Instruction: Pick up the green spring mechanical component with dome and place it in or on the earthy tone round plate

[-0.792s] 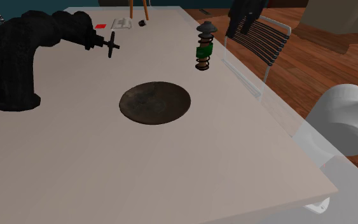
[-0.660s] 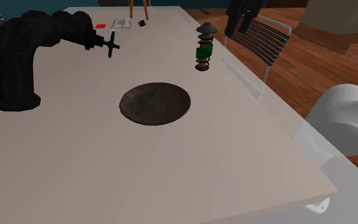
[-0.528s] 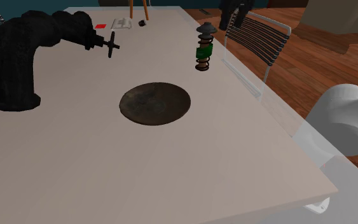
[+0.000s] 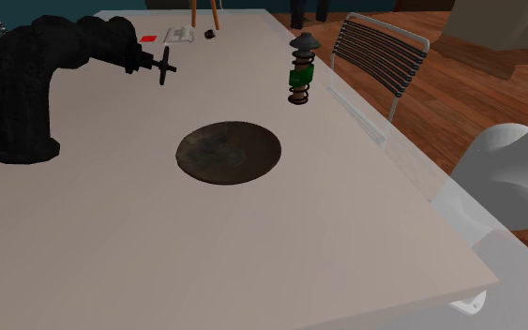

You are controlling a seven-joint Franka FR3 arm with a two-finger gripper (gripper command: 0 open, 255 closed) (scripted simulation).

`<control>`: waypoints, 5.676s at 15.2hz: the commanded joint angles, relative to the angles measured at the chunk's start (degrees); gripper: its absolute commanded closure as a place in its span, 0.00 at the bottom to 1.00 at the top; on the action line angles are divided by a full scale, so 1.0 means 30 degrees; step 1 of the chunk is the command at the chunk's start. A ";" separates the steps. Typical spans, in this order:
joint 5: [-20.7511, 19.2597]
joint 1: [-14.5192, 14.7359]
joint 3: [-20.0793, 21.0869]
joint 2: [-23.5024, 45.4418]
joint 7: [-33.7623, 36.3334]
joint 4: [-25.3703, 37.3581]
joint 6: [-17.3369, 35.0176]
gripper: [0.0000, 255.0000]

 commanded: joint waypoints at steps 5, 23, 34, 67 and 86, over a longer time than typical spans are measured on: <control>0.0012 0.0027 0.0031 -0.0371 -0.0049 -0.1756 0.1341 0.00; 0.0003 0.0022 0.0028 -0.0286 -0.0041 -0.1419 0.1087 1.00; -0.0101 -0.0031 0.0023 0.0883 0.0065 0.2595 -0.1760 1.00; -0.1079 0.4184 0.7294 0.8389 1.1456 1.4462 -0.6186 1.00; 0.0643 0.3612 0.6337 0.4434 1.0057 0.4805 -0.0100 1.00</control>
